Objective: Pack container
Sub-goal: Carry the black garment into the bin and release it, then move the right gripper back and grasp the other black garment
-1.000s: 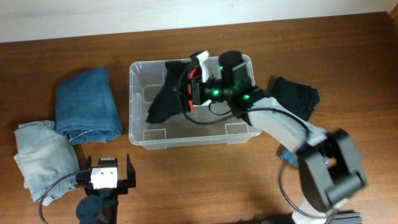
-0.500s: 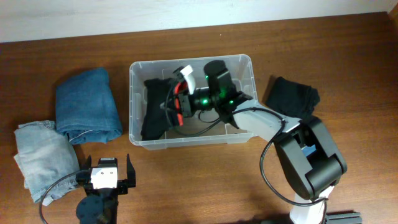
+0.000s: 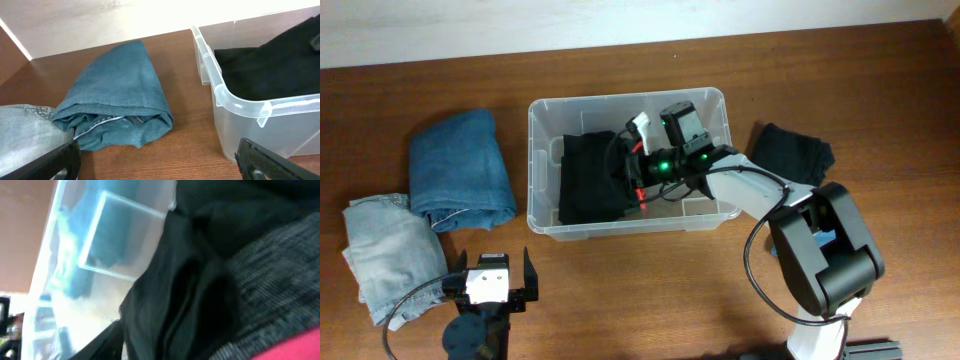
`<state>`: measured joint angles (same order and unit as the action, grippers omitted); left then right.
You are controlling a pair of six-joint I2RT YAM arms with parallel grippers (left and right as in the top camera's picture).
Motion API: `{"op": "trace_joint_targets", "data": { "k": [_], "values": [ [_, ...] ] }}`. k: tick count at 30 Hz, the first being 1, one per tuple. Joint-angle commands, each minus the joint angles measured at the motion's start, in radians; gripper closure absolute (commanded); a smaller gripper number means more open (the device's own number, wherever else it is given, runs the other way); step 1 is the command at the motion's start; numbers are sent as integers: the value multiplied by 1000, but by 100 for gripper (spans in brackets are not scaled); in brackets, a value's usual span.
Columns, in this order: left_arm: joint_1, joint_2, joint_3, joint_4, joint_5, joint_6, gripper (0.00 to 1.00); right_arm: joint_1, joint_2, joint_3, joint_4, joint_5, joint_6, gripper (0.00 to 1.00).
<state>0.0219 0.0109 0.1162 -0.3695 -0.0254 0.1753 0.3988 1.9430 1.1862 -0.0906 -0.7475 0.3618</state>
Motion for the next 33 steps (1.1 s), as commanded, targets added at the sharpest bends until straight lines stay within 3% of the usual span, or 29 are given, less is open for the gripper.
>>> {"op": "trace_joint_targets", "data": {
  "k": [1,5,12,16,19,24,28,33],
  "values": [
    [1,-5,-4,2,8,-1,1,-15,-22,34,-43,45,-18,51],
    [1,-5,-4,2,8,-1,0,-27,-55,99,-166,79,-31,45],
    [0,-5,-4,2,7,-1,1,-29,-201,356,-593,448,47,44],
    [1,-5,-4,2,8,-1,1,-106,-304,446,-730,494,49,35],
    [1,-5,-4,2,7,-1,1,-285,-373,449,-843,494,98,20],
    [1,-5,-4,2,8,-1,1,-608,-360,440,-976,487,82,3],
    [1,-5,-4,2,8,-1,1,-834,-280,439,-1046,429,-83,0],
    [1,-5,-4,2,8,-1,1,-957,-137,439,-1073,372,-241,1]
  ]
}}
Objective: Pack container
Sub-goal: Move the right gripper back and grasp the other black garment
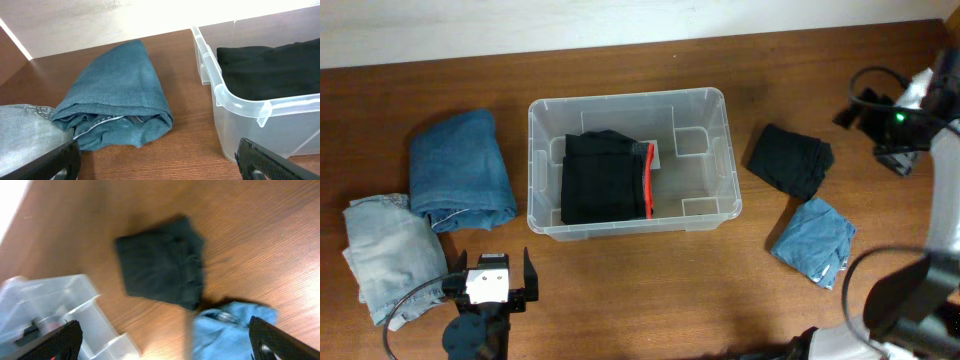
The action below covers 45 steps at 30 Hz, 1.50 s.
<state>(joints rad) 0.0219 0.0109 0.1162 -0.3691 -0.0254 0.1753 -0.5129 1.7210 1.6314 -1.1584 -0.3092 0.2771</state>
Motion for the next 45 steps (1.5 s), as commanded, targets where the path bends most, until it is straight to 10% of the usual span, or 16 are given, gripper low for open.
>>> {"op": "trace_joint_targets", "data": {
  "k": [1,13,27,29,31,35,45],
  "values": [
    [1,-5,-4,2,8,-1,1,-57,130,-6,-6,-103,-204,1],
    [1,-5,-4,2,8,-1,0,-63,500,-6,55,-391,-351,7],
    [1,-5,-4,2,8,-1,1,-15,513,-144,209,-405,-322,21],
    [1,-5,-4,2,8,-1,1,-9,513,-215,299,-405,-254,29],
    [1,-5,-4,2,8,-1,1,-13,513,-247,324,-381,-216,60],
    [1,-5,-4,2,7,-1,1,-13,487,-246,277,-322,-216,80],
    [1,-5,-4,2,8,-1,0,3,-13,-245,143,-498,-220,92]
  ]
}}
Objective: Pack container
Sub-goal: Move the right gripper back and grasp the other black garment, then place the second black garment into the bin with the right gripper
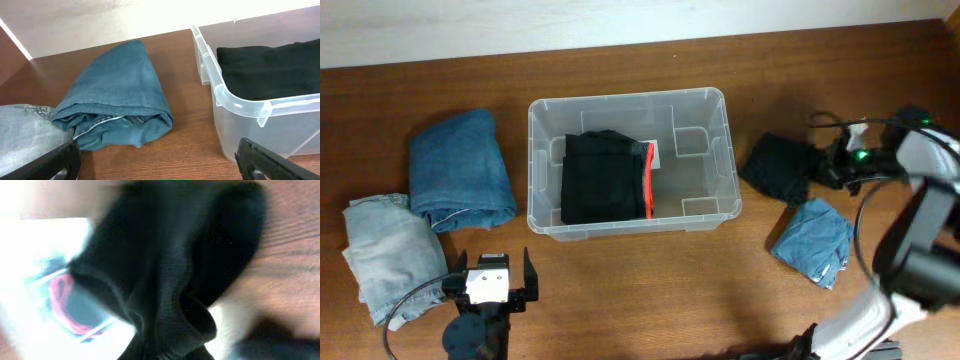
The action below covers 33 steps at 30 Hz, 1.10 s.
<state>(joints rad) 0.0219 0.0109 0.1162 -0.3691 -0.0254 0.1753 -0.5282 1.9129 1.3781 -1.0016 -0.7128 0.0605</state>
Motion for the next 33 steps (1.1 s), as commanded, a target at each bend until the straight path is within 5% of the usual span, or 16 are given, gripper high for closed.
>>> {"op": "trace_joint_targets", "data": {
  "k": [1,6,12,21,33],
  "values": [
    [1,-5,-4,2,8,-1,1,29,-287,8,-21,-109,-3,92],
    [1,-5,-4,2,7,-1,1,179,-575,8,-28,-153,1,91],
    [1,-5,-4,2,7,-1,1,494,-621,8,75,-222,1,92],
    [1,-5,-4,2,8,-1,1,918,-330,8,557,-144,242,92],
    [1,-5,-4,2,8,-1,1,953,145,8,935,-60,444,91]
  ]
}}
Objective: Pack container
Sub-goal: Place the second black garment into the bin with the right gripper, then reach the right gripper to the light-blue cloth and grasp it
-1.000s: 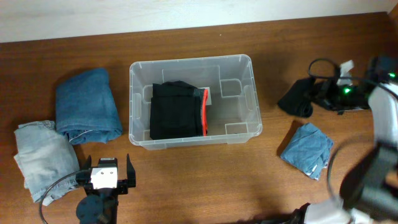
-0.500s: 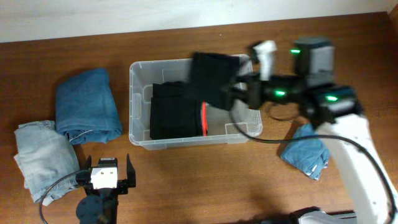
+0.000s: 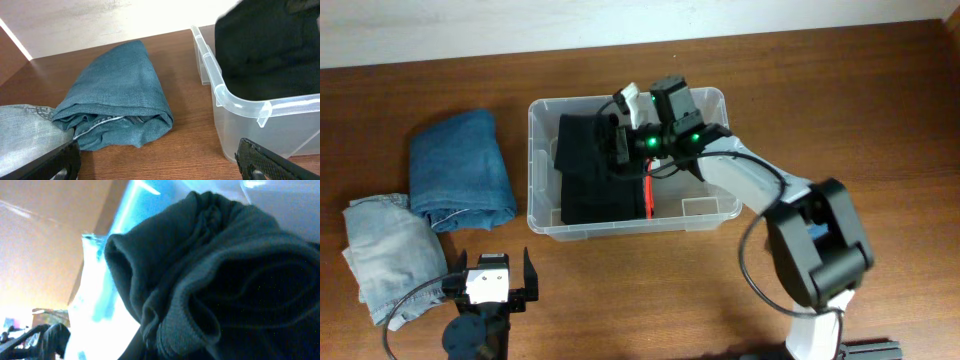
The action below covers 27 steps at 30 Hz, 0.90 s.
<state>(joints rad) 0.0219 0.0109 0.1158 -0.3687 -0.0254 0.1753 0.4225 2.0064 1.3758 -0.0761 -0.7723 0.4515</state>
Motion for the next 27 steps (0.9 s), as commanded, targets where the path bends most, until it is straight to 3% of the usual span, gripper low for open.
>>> {"op": "trace_joint_targets", "data": {
  "k": [1,2,4,5,7,13,19,20,22,25,27],
  "values": [
    [1,-5,-4,2,7,-1,1,0,63,10,-6,5,56,91],
    [1,-5,-4,2,8,-1,1,-2,64,10,-53,50,56,79],
    [1,-5,-4,2,7,-1,1,-5,54,11,-189,210,55,69],
    [1,-5,-4,2,8,-1,0,-6,50,11,-228,247,51,60],
    [1,-5,-4,2,8,-1,1,-6,43,12,-256,246,24,51],
    [1,-5,-4,2,8,-1,1,-6,-86,51,-369,279,-27,40],
    [1,-5,-4,2,7,-1,1,-32,-389,97,-571,528,-29,34],
    [1,-5,-4,2,8,-1,1,-45,-432,97,-595,540,-29,36],
    [1,-5,-4,2,8,-1,1,-133,-561,97,-704,549,-29,41],
    [1,-5,-4,2,8,-1,1,-301,-679,97,-830,549,-29,19],
    [1,-5,-4,2,8,-1,1,-490,-752,97,-952,548,-29,10]
  ]
}}
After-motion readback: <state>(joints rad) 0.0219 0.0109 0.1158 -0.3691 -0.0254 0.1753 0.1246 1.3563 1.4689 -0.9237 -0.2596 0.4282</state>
